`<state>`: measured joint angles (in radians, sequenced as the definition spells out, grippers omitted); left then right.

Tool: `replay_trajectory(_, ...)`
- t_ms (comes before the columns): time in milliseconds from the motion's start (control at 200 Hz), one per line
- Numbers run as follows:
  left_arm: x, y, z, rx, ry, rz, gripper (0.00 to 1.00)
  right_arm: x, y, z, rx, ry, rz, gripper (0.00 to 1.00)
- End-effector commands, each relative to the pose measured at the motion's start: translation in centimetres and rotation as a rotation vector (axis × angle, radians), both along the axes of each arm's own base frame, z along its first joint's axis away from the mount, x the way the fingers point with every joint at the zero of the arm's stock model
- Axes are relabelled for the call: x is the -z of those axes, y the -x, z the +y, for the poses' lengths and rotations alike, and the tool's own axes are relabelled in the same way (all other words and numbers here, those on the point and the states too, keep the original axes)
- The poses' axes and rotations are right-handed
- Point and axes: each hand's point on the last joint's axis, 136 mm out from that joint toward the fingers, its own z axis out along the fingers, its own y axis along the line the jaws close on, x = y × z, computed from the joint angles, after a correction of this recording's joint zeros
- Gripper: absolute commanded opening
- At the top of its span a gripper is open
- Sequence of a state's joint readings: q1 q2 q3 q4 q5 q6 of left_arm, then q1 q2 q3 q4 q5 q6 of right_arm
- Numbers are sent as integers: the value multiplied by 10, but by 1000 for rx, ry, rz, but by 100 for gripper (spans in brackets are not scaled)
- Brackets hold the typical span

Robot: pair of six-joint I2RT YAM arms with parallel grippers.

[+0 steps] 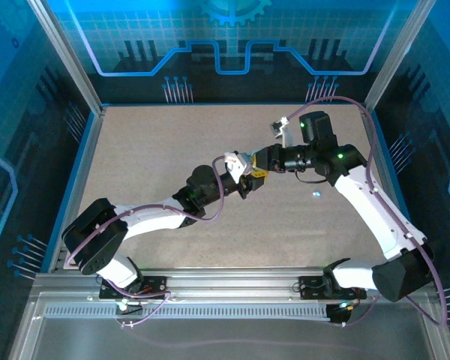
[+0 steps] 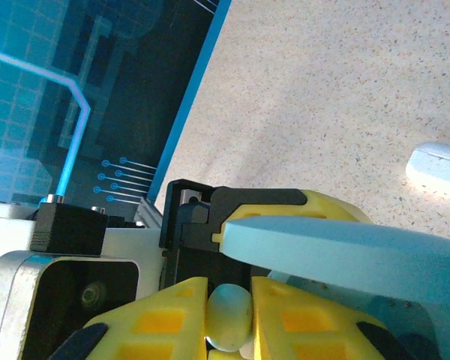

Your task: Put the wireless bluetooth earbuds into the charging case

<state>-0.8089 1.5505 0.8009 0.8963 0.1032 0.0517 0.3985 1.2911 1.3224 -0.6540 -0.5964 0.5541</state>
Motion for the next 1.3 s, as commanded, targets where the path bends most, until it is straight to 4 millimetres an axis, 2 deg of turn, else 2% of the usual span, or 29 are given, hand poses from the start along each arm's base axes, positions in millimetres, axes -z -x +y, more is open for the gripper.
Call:
replay_trajectory(0, -38, 14, -4, 58, 101, -94, 29, 13, -5, -6, 35, 93, -14, 21)
replay_trajectory(385, -34, 14, -3, 55, 109, -90, 29, -4, -9, -8, 61, 74, -93, 20)
replay_trajectory(585, -33, 13, -3, 52, 112, -89, 29, -11, -6, -2, 33, 21, -89, 20)
replay_trajectory(946, -43, 14, 1, 40, 151, -112, 29, 21, -4, -15, 54, 157, -29, 24)
replay_trajectory(1296, -46, 19, 3, 51, 150, -123, 29, 19, -7, -20, 89, 194, -47, 33)
